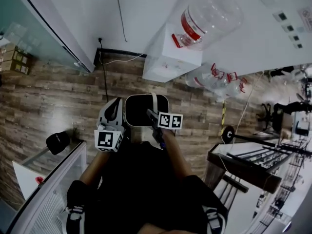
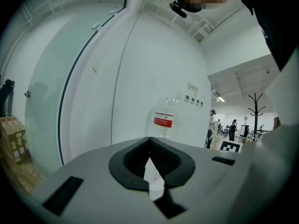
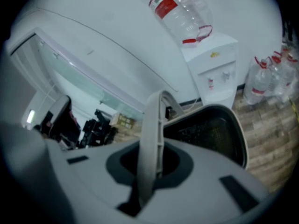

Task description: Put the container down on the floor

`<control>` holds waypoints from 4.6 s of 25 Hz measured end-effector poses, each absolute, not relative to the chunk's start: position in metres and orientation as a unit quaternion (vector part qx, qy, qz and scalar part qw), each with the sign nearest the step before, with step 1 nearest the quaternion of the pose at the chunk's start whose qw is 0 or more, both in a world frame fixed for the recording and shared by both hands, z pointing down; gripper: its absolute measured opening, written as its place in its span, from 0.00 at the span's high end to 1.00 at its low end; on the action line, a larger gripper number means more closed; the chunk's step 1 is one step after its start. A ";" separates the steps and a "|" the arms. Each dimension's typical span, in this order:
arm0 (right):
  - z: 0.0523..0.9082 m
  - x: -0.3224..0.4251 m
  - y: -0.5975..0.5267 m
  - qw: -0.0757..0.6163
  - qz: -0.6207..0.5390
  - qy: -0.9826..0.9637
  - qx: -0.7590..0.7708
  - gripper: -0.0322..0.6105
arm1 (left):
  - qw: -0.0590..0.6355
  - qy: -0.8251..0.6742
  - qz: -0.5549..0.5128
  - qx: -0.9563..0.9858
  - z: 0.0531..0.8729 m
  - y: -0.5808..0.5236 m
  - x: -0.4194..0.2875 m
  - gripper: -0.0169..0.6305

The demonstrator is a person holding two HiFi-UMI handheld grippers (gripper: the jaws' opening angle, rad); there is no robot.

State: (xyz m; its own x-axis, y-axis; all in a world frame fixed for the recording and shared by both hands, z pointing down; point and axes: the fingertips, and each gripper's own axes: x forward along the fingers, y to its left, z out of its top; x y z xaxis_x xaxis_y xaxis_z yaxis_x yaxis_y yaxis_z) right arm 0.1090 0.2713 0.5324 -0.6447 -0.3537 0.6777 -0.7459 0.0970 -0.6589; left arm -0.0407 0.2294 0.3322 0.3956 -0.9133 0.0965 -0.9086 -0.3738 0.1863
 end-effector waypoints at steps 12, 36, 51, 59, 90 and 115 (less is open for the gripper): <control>0.519 0.067 0.209 0.173 0.550 -0.731 0.364 0.89 | 0.100 -0.568 -0.022 0.817 0.323 0.187 -0.082 0.93; 0.561 0.037 0.083 0.269 0.523 -0.773 0.239 0.89 | 0.106 -0.676 -0.007 0.729 0.331 0.061 -0.070 0.93; 0.584 0.018 0.003 0.250 0.547 -0.729 0.327 0.89 | 0.123 -0.585 0.012 0.802 0.363 -0.064 -0.107 0.93; 0.610 0.001 -0.032 0.227 0.567 -0.698 0.373 0.89 | 0.142 -0.551 0.024 0.822 0.377 -0.104 -0.134 0.93; 0.819 -0.040 -0.090 0.247 0.583 -0.648 0.423 0.89 | 0.177 -0.511 0.050 0.839 0.511 -0.155 -0.167 0.93; 0.979 -0.024 -0.125 0.293 0.574 -0.615 0.454 0.89 | 0.172 -0.522 0.073 0.832 0.588 -0.185 -0.178 0.93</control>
State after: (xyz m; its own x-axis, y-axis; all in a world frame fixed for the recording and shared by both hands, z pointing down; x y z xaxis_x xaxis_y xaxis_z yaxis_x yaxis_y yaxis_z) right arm -0.0240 -0.1247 0.9791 -0.4163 -0.2222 0.8816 -0.8948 -0.0721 -0.4407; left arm -0.1782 -0.1853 0.5880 0.4442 -0.8438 0.3010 -0.8941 -0.3958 0.2096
